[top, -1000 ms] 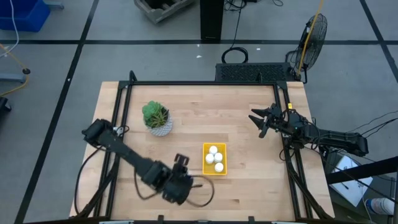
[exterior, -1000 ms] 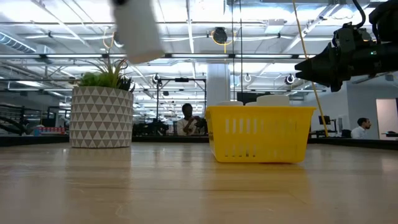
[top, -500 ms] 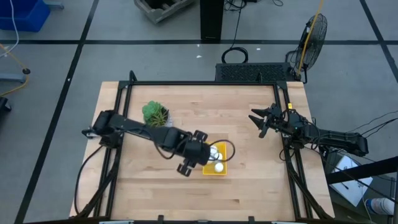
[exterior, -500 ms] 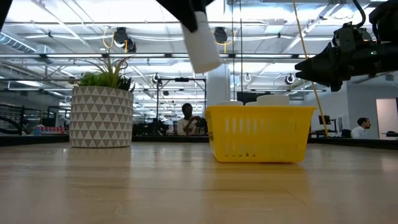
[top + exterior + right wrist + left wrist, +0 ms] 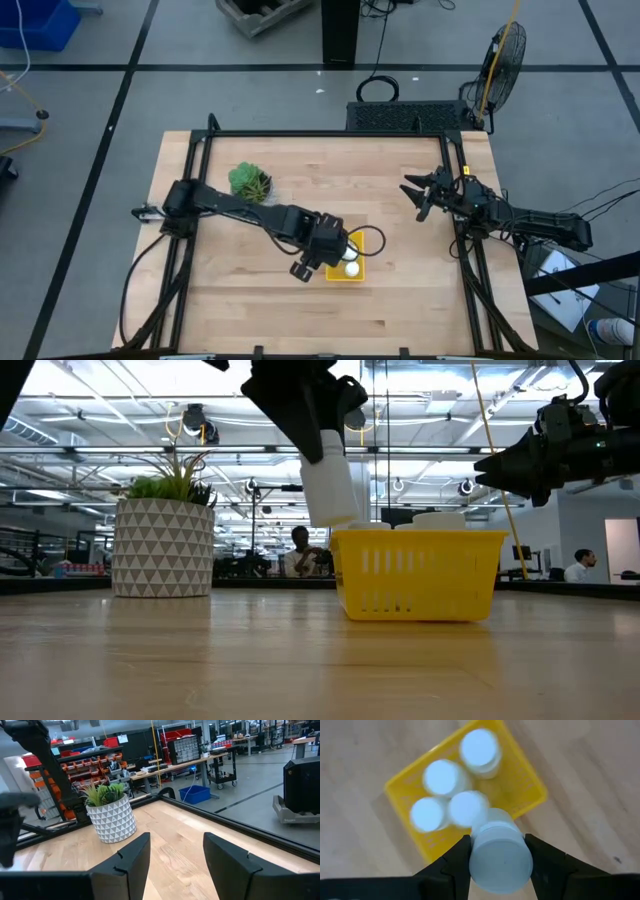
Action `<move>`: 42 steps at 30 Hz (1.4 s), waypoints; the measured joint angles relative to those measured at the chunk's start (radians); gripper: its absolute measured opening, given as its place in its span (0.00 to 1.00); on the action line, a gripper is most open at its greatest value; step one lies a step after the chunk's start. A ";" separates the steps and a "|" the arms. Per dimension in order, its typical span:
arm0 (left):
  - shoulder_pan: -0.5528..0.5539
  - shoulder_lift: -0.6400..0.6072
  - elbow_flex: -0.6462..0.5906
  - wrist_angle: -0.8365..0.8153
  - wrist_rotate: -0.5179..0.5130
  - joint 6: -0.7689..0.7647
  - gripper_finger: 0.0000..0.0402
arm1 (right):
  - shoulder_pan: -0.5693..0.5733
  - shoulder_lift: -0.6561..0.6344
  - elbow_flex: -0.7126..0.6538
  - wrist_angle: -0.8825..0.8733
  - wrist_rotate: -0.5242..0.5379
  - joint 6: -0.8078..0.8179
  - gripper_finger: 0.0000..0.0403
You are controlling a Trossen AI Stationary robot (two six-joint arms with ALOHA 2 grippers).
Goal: Pick and place pill bottles into a basket
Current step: Put the pill bottle into the basket
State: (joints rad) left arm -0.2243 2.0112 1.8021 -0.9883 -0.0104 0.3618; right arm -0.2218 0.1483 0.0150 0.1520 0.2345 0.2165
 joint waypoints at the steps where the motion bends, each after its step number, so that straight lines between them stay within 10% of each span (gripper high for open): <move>1: -0.004 0.005 0.002 0.004 0.011 0.000 0.40 | 0.000 0.001 0.000 0.001 0.000 0.000 0.44; 42: -0.015 0.072 0.006 0.129 0.064 -0.001 0.40 | 0.000 0.016 0.000 -0.004 0.000 0.000 0.44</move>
State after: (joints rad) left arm -0.2397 2.0828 1.8083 -0.8596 0.0538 0.3607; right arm -0.2218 0.1642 0.0147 0.1479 0.2340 0.2165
